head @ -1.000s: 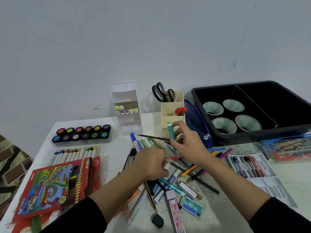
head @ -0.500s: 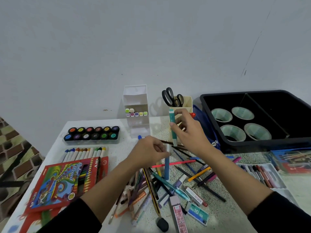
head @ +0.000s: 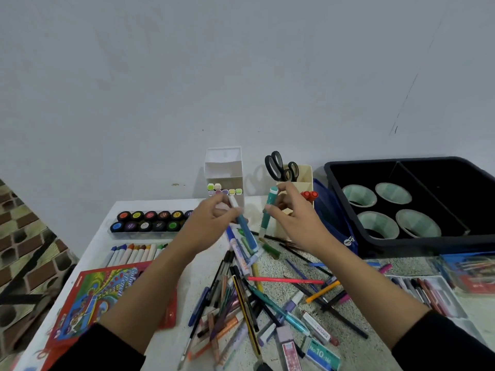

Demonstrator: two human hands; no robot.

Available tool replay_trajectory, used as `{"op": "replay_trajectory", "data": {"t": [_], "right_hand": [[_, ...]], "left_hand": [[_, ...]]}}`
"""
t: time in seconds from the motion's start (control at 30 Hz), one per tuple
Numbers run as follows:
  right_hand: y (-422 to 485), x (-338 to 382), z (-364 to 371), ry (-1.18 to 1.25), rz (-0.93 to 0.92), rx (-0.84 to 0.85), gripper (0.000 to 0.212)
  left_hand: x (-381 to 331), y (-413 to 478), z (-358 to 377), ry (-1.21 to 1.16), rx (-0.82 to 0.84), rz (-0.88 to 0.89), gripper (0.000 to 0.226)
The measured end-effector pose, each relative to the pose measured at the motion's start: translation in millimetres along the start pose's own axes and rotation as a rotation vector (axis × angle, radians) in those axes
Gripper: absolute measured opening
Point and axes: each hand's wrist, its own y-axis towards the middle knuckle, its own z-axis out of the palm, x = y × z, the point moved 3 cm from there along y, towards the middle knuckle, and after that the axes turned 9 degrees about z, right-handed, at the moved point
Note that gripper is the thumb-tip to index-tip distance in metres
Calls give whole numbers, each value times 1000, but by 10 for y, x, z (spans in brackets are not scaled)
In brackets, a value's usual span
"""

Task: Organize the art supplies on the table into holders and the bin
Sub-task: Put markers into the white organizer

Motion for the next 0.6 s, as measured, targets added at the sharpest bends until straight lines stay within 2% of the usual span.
{"op": "replay_trajectory", "data": {"t": [0.1, 0.2, 0.37, 0.5, 0.6], "right_hand": [[57, 143, 23, 28, -31, -9, 23], [122, 305, 69, 66, -91, -30, 24], [238, 484, 165, 116, -214, -142, 22], [285, 502, 218, 43, -302, -214, 18], [318, 457, 267, -27, -347, -203, 14]], "left_hand": [[-57, 71, -167, -87, -59, 17, 21], [-141, 68, -250, -89, -23, 29, 24], [-35, 141, -422, 266, -34, 75, 19], [-22, 118, -527, 477, -7, 182, 22], [-96, 105, -596, 510, -219, 318, 17]]}}
